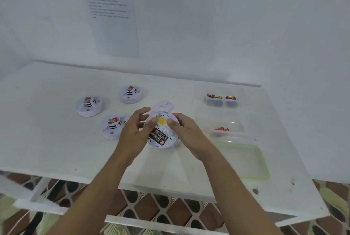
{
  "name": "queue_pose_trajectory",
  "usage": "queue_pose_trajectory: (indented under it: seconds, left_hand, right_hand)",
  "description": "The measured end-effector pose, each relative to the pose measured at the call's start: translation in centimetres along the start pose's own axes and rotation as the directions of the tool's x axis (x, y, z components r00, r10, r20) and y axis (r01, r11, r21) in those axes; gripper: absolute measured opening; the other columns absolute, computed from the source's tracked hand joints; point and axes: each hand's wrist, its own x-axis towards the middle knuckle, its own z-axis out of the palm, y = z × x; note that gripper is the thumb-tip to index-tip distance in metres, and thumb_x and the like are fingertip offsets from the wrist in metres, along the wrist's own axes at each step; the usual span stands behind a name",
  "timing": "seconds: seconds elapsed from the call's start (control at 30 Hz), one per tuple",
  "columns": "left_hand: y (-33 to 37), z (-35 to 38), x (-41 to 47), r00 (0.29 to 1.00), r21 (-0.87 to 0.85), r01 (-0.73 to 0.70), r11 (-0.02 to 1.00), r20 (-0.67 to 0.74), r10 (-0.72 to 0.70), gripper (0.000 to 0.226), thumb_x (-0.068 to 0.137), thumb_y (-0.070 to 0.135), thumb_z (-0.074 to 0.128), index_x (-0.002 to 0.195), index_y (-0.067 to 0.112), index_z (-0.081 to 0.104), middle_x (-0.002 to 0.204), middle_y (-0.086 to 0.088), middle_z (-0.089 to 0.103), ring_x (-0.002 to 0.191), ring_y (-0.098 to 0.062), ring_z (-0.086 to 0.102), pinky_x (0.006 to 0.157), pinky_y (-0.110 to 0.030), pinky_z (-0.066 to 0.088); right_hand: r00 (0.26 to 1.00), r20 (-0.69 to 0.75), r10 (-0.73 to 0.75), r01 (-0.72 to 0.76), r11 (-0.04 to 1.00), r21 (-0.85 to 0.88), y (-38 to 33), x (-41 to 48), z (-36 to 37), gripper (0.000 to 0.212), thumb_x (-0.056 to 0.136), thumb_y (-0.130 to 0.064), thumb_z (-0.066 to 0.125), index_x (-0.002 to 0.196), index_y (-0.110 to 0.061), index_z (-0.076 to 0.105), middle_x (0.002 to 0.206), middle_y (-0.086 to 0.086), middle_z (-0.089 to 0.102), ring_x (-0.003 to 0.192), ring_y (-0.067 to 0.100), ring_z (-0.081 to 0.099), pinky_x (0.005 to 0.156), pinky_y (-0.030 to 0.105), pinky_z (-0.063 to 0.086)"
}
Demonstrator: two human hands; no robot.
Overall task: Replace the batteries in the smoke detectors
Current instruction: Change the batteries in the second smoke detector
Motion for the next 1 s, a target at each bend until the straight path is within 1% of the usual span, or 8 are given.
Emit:
queue_pose_trajectory:
  seconds: [0.1, 0.2, 0.33, 0.47, 0.53, 0.67, 0.8, 1.0]
  left_hand:
    - [-0.5, -0.5, -1.6, 0.999, -0.009, 0.016, 1.0, -0.04, -0.016, 0.037, 0.089, 0.031, 0.069, 0.121, 0.034, 0.051, 0.113, 0.006, 0.061, 0.092, -0.015, 0.069, 0.07, -0.032, 0.061]
    - [-0.6, -0.9, -2.4, 0.99, 0.093, -0.063, 0.994, -0.12, 0.074, 0.023, 0.089, 0.028, 0.069, 0.106, 0.032, 0.054, 0.109, 0.012, 0.06, 0.084, -0.013, 0.07, 0.061, -0.022, 0.057]
    - [-1.1, -1.4, -2.8, 0.975, 0.209, -0.157, 0.965, -0.124, 0.185, 0.005, 0.093, 0.024, 0.064, 0.096, 0.027, 0.064, 0.106, 0.01, 0.061, 0.094, -0.013, 0.067, 0.068, -0.016, 0.054]
    - [-1.0, -1.6, -3.1, 0.973, 0.218, -0.18, 0.959, -0.106, 0.207, 0.005, 0.094, 0.023, 0.063, 0.097, 0.023, 0.067, 0.105, 0.008, 0.064, 0.097, -0.011, 0.067, 0.07, -0.015, 0.054]
    - [-0.8, -1.5, -3.1, 0.977, 0.232, -0.175, 0.957, -0.082, 0.198, 0.005, 0.094, 0.022, 0.063, 0.098, 0.023, 0.065, 0.107, 0.01, 0.063, 0.102, -0.006, 0.064, 0.071, -0.014, 0.052]
    - [-0.5, -1.3, -2.7, 0.959, 0.408, -0.232, 0.883, -0.057, 0.278, 0.009, 0.093, 0.018, 0.062, 0.097, 0.025, 0.066, 0.11, 0.005, 0.053, 0.109, -0.003, 0.048, 0.083, -0.017, 0.041]
    - [0.6, -0.6, -2.4, 0.98, 0.411, -0.174, 0.895, -0.015, 0.198, 0.017, 0.095, 0.016, 0.054, 0.092, 0.029, 0.065, 0.099, 0.003, 0.052, 0.09, -0.003, 0.052, 0.077, -0.016, 0.042]
    - [2.0, 2.2, -1.4, 0.99, 0.357, -0.138, 0.924, 0.015, 0.142, 0.025, 0.095, 0.008, 0.045, 0.085, 0.026, 0.059, 0.096, 0.002, 0.056, 0.088, -0.004, 0.055, 0.079, -0.027, 0.046]
  right_hand:
    - [0.998, -0.059, 0.037, -0.035, 0.998, 0.044, 0.4, -0.5, 1.1, 0.016, 0.104, -0.028, 0.053, 0.117, -0.022, 0.059, 0.116, 0.001, 0.07, 0.108, 0.018, 0.067, 0.094, 0.039, 0.056]
    - [0.996, -0.057, 0.074, -0.069, 0.995, 0.077, 0.6, -1.1, 2.2, 0.014, 0.104, -0.027, 0.05, 0.117, -0.02, 0.052, 0.112, 0.002, 0.066, 0.101, 0.017, 0.065, 0.088, 0.035, 0.054]
    - [0.994, -0.034, 0.105, -0.101, 0.99, 0.1, 0.5, -1.5, 3.3, 0.016, 0.103, -0.026, 0.045, 0.117, -0.018, 0.042, 0.106, 0.003, 0.06, 0.098, 0.02, 0.061, 0.089, 0.042, 0.051]
    - [0.998, -0.059, 0.031, -0.029, 0.999, 0.038, 0.4, -1.8, 3.8, 0.02, 0.102, -0.035, 0.052, 0.115, -0.027, 0.038, 0.118, 0.007, 0.061, 0.108, 0.022, 0.065, 0.092, 0.047, 0.054]
    - [0.997, -0.068, -0.047, 0.047, 0.999, -0.014, 0.5, -1.9, 3.9, 0.023, 0.104, -0.037, 0.049, 0.122, -0.031, 0.036, 0.117, 0.003, 0.064, 0.104, 0.017, 0.067, 0.087, 0.04, 0.058]
    - [0.984, -0.094, -0.149, 0.131, 0.976, -0.172, 0.1, -2.8, 3.7, 0.025, 0.108, -0.031, 0.039, 0.132, -0.034, 0.034, 0.105, -0.017, 0.06, 0.083, -0.013, 0.062, 0.074, 0.01, 0.05]
    - [0.968, -0.108, -0.225, 0.187, 0.939, -0.288, -0.3, -3.2, 2.9, 0.033, 0.108, -0.029, 0.036, 0.141, -0.029, 0.032, 0.115, -0.009, 0.059, 0.099, -0.001, 0.061, 0.087, 0.027, 0.054]
    - [0.956, -0.158, -0.246, 0.193, 0.937, -0.291, -0.4, -2.9, 0.6, 0.038, 0.109, -0.029, 0.036, 0.146, -0.025, 0.029, 0.105, -0.019, 0.054, 0.095, 0.004, 0.063, 0.086, 0.039, 0.057]
